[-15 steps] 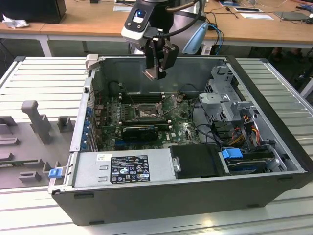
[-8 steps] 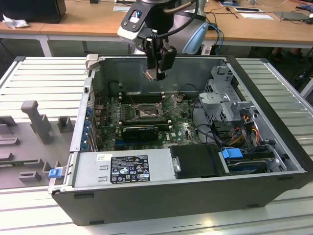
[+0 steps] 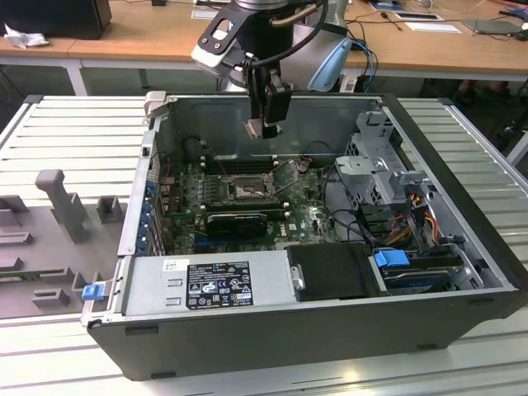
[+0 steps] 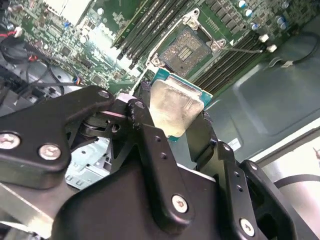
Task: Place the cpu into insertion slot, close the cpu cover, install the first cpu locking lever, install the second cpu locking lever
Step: 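Place the cpu into insertion slot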
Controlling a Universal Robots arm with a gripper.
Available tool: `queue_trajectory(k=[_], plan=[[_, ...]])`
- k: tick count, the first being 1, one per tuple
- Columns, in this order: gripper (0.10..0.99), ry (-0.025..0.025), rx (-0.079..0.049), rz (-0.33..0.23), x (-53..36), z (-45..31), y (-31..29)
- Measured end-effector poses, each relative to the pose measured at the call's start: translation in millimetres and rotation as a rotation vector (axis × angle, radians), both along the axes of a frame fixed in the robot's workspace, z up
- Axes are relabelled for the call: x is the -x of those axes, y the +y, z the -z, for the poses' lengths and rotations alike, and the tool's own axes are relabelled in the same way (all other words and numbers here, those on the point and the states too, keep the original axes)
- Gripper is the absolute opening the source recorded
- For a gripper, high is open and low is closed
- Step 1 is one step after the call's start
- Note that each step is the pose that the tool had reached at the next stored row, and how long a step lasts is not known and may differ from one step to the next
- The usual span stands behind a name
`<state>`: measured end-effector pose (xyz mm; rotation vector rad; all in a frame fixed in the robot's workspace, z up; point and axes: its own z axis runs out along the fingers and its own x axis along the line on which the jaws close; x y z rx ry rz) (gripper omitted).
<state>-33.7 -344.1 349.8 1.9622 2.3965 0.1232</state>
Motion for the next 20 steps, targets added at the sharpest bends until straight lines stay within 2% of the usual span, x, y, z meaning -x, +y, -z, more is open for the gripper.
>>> queue_trajectory(k=[1,3,5,11,20], plan=[[0.525,0.0,0.0,0.005,0.0,1.8,0.0],[0.525,-0.0001,0.0,0.079,0.0,10.5,0.0],[0.525,0.0004,0.0,0.107,0.2,13.2,0.0],[0.525,0.0004,0.0,0.112,0.9,20.1,0.1],[0.525,0.0004,0.0,0.112,0.9,25.7,0.0]])
